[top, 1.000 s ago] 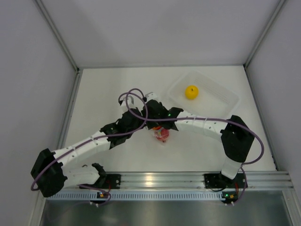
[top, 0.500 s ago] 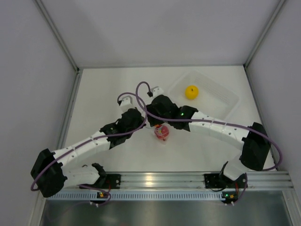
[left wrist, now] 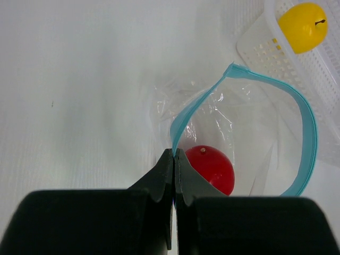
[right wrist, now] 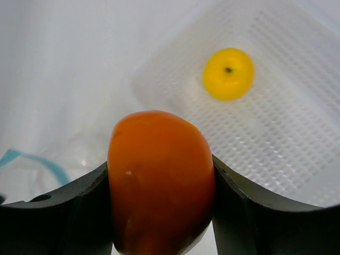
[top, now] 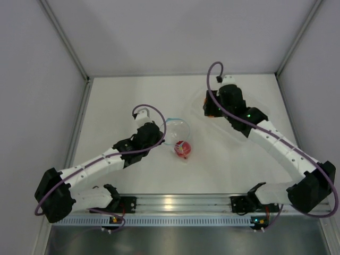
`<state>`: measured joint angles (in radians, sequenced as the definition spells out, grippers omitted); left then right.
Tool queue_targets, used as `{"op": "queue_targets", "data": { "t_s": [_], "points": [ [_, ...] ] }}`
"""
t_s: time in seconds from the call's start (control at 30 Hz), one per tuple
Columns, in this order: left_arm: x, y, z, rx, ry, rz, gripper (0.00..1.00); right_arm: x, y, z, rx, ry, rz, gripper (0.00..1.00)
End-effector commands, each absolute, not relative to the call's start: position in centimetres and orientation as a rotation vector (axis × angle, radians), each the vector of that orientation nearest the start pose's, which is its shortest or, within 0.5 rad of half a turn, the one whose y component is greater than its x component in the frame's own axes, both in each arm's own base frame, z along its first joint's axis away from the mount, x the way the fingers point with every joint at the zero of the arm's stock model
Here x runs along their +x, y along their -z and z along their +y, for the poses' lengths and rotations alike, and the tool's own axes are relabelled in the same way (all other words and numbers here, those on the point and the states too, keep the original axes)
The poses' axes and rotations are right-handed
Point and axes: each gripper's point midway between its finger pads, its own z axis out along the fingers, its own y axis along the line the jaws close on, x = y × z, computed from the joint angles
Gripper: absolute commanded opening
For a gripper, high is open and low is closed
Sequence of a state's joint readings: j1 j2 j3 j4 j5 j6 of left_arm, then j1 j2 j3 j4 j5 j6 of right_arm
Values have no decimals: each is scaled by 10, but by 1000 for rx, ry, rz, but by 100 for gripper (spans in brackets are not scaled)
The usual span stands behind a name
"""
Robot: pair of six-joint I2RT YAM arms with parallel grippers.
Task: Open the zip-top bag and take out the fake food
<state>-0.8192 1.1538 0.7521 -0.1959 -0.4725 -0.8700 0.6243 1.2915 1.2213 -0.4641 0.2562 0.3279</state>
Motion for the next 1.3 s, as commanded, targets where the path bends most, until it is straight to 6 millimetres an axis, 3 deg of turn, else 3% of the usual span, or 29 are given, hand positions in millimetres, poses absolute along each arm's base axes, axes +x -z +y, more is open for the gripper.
{"op": "queue_targets", "data": {
  "t_s": [0.0, 0.1, 0.13, 0.3, 0.5, 0.7, 0.8, 1.0, 1.17, 1.27],
  "points": [
    [278, -166, -217, -354, 522, 2073, 0, 355, -227, 134, -25, -190, 2165, 30],
    [278, -167, -217, -354, 525, 2073, 0, 370, -207, 108, 31, -165, 2222, 32],
    [278, -167, -219, -351, 530, 2074, 0, 378, -202, 90, 80, -133, 2231, 33],
    [277, -172, -221, -347, 555, 2071, 0, 410, -164, 49, 212, -25, 2323, 34],
    [273, -188, -225, -293, 592, 2066, 0, 444, -119, 43, 254, -12, 2407, 46],
    [270, -198, -225, -261, 607, 2055, 0, 456, -109, 42, 269, -7, 2433, 61],
    [269, -201, -223, -252, 603, 2050, 0, 455, -111, 41, 272, -2, 2423, 73],
    [270, -204, -226, -227, 603, 2052, 0, 450, -127, 40, 256, -2, 2413, 75],
    [270, -212, -228, -212, 619, 2042, 0, 430, -184, 50, 227, -85, 2293, 70],
    [270, -217, -229, -215, 628, 2035, 0, 412, -219, 74, 147, -139, 2226, 58]
  ]
}}
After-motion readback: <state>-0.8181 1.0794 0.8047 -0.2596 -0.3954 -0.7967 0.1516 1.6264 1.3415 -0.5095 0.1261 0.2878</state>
